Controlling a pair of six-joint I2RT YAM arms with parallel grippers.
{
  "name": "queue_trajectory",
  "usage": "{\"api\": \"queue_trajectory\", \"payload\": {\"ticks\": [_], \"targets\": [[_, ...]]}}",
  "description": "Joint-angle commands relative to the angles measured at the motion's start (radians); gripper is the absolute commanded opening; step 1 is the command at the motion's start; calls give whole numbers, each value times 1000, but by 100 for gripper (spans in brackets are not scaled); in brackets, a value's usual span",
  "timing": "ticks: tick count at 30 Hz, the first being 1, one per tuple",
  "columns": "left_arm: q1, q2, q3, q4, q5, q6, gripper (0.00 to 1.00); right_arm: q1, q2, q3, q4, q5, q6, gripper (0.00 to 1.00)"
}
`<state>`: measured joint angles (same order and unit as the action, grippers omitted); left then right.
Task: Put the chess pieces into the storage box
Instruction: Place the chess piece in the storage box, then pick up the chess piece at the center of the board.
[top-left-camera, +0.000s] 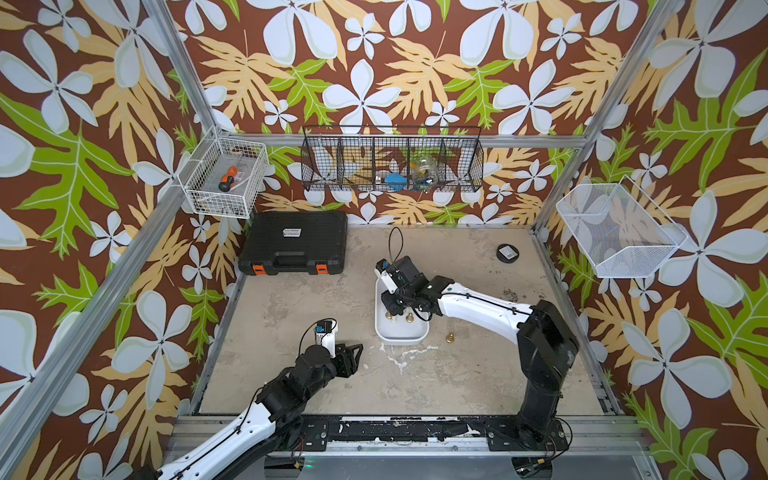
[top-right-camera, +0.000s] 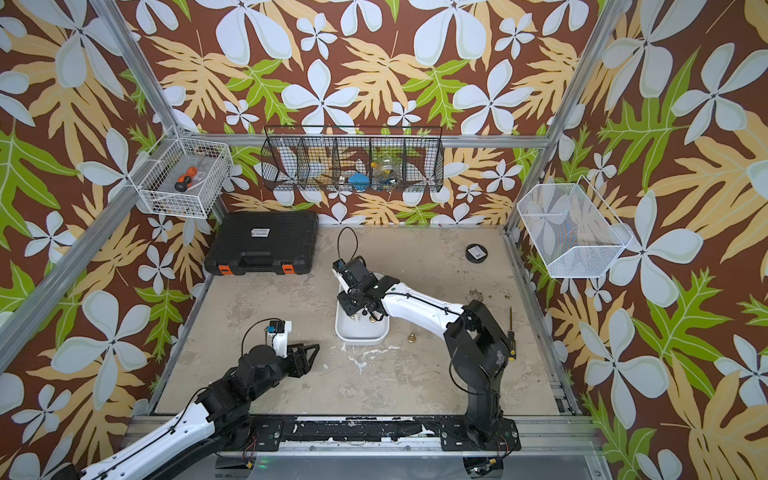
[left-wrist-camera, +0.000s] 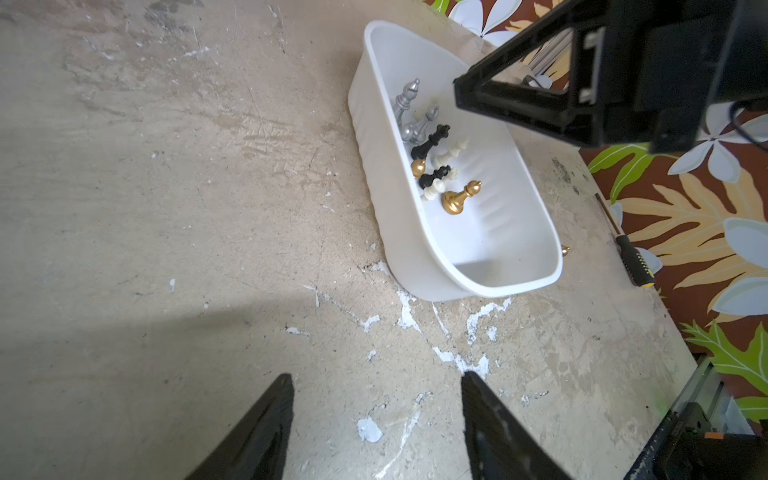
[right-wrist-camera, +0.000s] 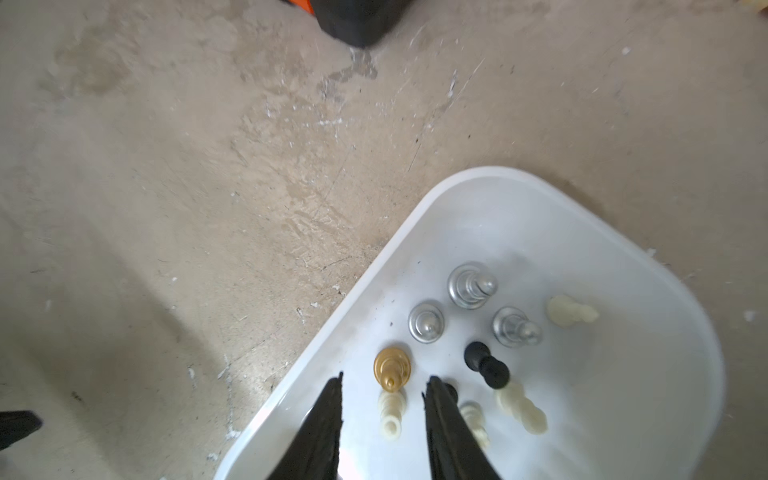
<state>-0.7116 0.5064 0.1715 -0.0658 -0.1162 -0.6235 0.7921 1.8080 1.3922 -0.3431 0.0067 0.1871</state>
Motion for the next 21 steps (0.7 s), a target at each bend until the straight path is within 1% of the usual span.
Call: {"api": "queue_trajectory", "payload": {"ticks": [1,3,4,6,8,9,11,13,16,19,21], "targets": [[1,-14,89,-20,-45,36,66,-31,-119,-41,-27,9,66,38],[1,9,187,-26,-51,47,66,-86,-202,-93,-51,-34,116,39],[1,42,251,-39,-49,53,66,-123,-244,-124,-72,-63,140,39],[1,129,374,-42,18,98,66,-185,-314,-177,-125,-86,167,39],[-2,243,499,-94,67,134,65,-240,-391,-254,-178,-80,179,41],[-10,305,555,-121,110,166,63,-270,-423,-296,-201,-89,181,42],[-67,415,650,-181,105,222,63,-323,-463,-371,-247,-112,182,42],[-157,515,724,-235,51,287,63,-359,-490,-451,-264,-120,187,42],[-258,622,766,-249,19,331,61,-369,-501,-531,-238,-134,194,42],[-300,691,771,-219,55,329,61,-368,-479,-556,-211,-154,201,42],[-327,720,766,-200,59,329,60,-368,-466,-568,-182,-163,197,42]]}}
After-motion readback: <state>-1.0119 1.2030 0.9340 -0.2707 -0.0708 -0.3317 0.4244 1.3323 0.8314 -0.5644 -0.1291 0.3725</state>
